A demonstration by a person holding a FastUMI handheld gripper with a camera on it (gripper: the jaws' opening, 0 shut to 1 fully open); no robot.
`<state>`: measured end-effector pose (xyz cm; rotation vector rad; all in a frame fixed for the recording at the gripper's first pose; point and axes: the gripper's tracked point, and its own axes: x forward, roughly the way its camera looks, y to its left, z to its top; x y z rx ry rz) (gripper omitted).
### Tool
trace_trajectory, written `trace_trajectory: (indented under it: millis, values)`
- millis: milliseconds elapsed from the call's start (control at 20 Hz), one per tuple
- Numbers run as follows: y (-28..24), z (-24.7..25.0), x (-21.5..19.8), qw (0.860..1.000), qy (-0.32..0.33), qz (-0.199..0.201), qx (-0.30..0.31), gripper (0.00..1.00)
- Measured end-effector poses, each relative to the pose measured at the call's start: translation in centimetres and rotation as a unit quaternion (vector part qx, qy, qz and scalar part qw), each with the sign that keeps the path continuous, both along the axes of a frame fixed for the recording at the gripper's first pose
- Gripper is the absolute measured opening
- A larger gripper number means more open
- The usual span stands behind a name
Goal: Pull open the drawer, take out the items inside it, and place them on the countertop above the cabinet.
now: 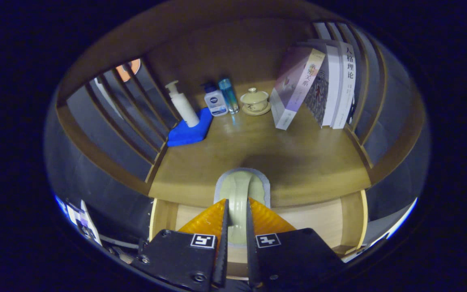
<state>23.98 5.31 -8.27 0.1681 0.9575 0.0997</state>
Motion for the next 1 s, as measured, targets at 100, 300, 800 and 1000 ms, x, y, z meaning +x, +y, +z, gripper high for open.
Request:
trace_trajectory:
  millis: [100,300,800,1000]
  values:
    - [-0.8,-0.7,2.4,1.000,-0.006,-0.012,-0.014,0.23]
    - [-0.1,-0.7,5.8,1.000,-0.018,-0.013,-0.023,0.23]
    - [-0.3,-4.2,9.1,0.998,-0.018,-0.024,-0.048,0.23]
    - [-0.8,-4.3,9.2,0.997,-0.045,-0.014,-0.062,0.26]
